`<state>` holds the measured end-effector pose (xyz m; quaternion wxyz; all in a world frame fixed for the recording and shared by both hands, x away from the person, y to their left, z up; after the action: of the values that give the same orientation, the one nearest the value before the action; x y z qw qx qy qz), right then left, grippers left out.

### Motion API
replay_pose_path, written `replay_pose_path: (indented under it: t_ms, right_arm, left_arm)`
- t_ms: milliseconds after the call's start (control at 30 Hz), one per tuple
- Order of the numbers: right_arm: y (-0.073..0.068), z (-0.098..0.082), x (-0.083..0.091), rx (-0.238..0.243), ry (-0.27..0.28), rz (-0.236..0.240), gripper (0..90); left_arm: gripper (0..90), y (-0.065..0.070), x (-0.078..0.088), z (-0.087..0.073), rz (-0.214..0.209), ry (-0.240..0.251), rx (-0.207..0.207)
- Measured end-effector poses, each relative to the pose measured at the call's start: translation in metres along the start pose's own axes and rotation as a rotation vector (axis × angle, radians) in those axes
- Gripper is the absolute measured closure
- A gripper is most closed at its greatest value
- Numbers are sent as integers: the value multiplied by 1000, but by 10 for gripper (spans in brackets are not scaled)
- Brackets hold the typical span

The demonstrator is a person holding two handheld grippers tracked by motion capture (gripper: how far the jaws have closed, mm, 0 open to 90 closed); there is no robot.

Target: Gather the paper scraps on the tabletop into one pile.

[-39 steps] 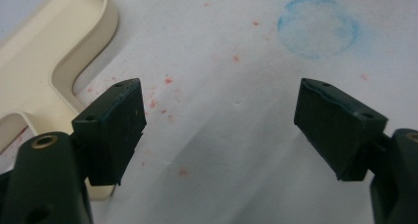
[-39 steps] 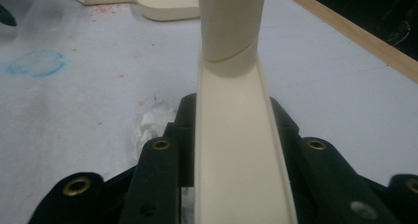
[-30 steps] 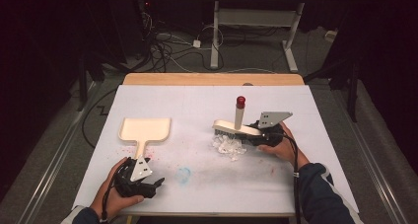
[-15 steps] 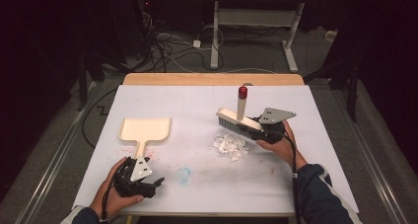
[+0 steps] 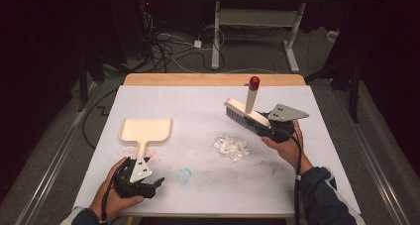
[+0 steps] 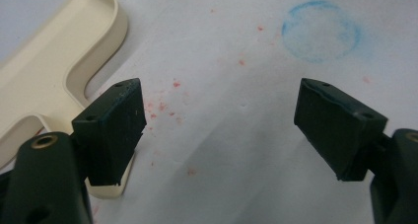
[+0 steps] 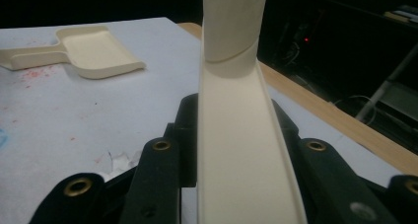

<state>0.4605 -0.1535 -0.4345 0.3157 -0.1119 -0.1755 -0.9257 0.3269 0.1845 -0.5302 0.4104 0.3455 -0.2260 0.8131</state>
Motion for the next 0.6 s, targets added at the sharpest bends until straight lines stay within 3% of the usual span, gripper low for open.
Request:
replay_pose_path:
  t_ms: [233, 600]
  right_arm:
    - [6, 0, 22, -29, -8, -40, 677]
    - [23, -23, 58, -53, -55, -129, 677]
  left_arm:
    - [190, -1, 4, 0, 11, 18, 7]
    - [190, -5, 8, -1, 21, 29, 31]
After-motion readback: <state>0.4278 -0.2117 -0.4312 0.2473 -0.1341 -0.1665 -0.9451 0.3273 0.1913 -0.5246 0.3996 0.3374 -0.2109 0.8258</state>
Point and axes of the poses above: each handheld gripper's, and its own axes: x roughly backward along the jaws, z roughly out of its top, y roughly to its right, the point moved 8 cm from there along -x, roughly forward along the jaws, and after that the axes turned 11 degrees about -z, right-handed, at the moved point
